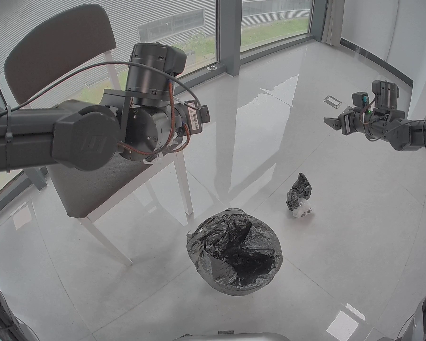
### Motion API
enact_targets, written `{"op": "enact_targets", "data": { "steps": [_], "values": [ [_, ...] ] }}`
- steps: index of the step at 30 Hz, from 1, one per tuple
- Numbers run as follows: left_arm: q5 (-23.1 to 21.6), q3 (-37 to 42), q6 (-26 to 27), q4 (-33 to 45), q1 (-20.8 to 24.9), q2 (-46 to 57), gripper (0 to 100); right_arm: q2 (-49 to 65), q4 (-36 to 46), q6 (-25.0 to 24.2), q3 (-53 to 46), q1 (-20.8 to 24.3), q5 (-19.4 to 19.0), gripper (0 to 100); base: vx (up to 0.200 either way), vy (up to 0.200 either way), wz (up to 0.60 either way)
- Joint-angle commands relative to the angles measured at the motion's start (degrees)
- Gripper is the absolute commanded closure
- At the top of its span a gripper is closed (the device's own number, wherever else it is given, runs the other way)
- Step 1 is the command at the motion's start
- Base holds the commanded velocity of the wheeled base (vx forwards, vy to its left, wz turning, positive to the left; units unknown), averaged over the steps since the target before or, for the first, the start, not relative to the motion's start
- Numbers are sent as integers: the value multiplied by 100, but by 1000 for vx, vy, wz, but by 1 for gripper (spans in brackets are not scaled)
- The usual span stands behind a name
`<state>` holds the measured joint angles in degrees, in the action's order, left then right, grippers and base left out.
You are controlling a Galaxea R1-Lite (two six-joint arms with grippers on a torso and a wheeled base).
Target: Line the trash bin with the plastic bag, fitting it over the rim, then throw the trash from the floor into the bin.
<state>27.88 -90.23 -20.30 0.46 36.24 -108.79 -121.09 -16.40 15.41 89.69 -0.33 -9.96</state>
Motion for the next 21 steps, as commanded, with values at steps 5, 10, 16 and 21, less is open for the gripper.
{"op": "enact_targets", "data": {
  "steps": [5, 10, 16, 21],
  "values": [
    [-160, 23, -18, -29, -47, -81, 0, 595, -1120, -29, -1770, -125, -32, 0, 200, 0, 0],
    [-169, 23, 8, -73, -3, -99, 0, 244, -1111, -29, -1920, -240, -32, 0, 80, 0, 0],
    [-169, -12, 17, -73, -21, -63, 0, -706, -1182, -38, -1999, -363, -50, 0, 0, 0, 0],
    [-160, -12, 8, -64, -73, 7, 0, -1699, -1507, -47, -1718, -345, -68, 0, 0, 0, 0]
  ]
}}
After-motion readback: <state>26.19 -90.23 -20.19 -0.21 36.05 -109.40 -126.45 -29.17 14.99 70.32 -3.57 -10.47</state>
